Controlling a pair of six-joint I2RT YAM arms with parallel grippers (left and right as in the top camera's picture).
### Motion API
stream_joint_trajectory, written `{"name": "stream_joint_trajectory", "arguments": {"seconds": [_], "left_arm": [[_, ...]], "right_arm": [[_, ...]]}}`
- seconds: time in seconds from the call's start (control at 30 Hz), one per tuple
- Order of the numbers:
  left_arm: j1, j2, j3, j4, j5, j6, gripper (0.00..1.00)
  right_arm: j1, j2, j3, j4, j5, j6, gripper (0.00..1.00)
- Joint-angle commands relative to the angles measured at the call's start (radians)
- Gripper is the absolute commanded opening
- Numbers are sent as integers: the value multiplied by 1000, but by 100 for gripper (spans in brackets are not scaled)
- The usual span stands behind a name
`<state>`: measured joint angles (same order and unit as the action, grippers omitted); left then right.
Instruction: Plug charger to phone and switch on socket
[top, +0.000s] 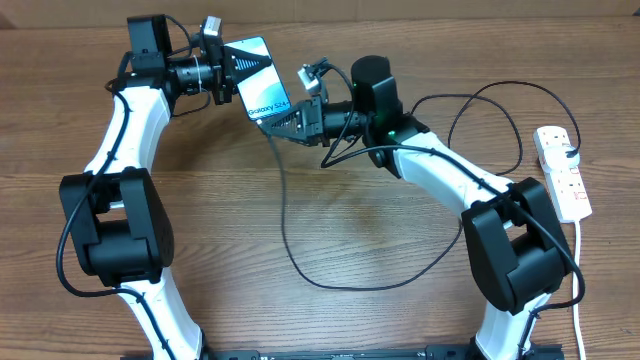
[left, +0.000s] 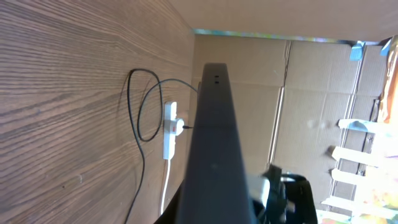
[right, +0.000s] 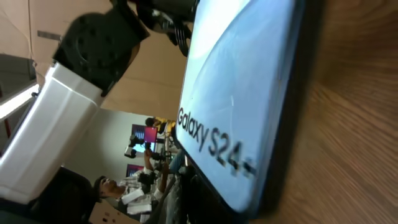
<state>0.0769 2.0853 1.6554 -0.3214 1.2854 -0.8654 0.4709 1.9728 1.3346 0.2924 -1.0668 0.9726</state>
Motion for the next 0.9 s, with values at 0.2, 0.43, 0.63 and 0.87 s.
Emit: {"name": "stream_joint_trajectory", "arguments": {"seconds": [0.2,0.43,0.63,0.87], "left_arm": [[16,-19,9,-2,73,-4,4],[16,-19,9,-2,66,-16,4],[16,-19,9,-3,48,-58,4],[14,-19,9,-3,45,-67,4]], "right_arm": [[-46,-22,8,21,98,23,4],[-46,-22,8,21,127,47,4],[-35,-22,8,23,193,114,4],[10,-22,8,40,338,190,4]]}}
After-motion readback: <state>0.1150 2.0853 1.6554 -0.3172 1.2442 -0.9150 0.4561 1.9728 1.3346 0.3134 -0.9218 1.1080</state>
